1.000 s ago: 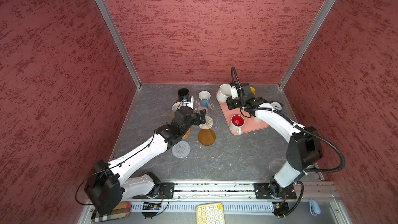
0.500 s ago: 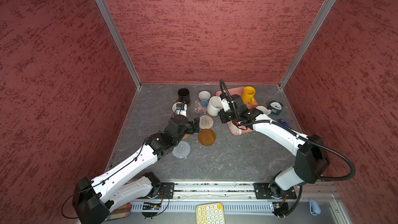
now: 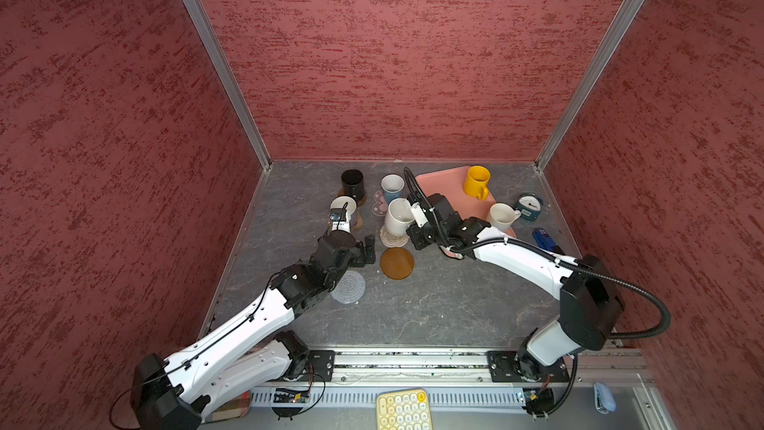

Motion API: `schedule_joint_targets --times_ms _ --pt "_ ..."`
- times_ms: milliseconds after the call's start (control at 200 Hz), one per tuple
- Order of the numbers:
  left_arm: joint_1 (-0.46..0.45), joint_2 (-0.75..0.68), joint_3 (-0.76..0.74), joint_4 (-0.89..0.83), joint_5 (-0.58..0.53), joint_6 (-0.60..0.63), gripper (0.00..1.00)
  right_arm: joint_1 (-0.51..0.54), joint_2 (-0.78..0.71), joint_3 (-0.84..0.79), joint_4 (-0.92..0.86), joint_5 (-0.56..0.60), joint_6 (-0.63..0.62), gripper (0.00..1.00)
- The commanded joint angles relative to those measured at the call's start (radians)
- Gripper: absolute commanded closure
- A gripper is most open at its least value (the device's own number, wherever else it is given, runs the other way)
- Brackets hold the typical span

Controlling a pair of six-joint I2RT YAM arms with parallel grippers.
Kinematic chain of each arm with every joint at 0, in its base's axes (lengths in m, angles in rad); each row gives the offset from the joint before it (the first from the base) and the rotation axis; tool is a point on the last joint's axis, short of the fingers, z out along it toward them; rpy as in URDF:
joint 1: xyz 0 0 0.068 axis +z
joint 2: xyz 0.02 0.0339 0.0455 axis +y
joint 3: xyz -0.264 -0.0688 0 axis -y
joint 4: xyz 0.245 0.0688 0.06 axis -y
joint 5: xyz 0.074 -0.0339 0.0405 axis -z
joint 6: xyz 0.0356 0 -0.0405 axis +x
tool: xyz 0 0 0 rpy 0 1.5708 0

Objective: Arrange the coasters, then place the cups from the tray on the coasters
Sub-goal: 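Carry the speckled mug to the woven multicolour coaster and lower it with the right gripper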

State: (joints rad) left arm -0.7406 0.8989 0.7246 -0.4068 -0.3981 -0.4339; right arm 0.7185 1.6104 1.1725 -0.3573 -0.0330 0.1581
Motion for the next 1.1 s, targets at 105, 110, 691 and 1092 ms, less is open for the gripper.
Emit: schedule_joint_targets --times_ms 105,110,691,1092 --pt "0.004 0.002 -0.028 0.015 -0.01 -0.009 0.0 0.007 0.035 0.033 0.131 0.027 -0.008 1.0" --pt "0.005 0.003 -0.027 0.017 -0.01 -0.008 0.0 0.007 0.036 0.033 0.13 0.027 -0.008 1.0" --pt "0.106 0.083 -0.05 0.099 0.107 -0.006 0.0 0.007 0.184 0.109 0.139 0.042 -0.049 1.0" --pt "0.14 0.107 -0.054 0.135 0.145 0.002 0.0 0.007 0.246 0.157 0.13 0.054 -0.062 1.0"
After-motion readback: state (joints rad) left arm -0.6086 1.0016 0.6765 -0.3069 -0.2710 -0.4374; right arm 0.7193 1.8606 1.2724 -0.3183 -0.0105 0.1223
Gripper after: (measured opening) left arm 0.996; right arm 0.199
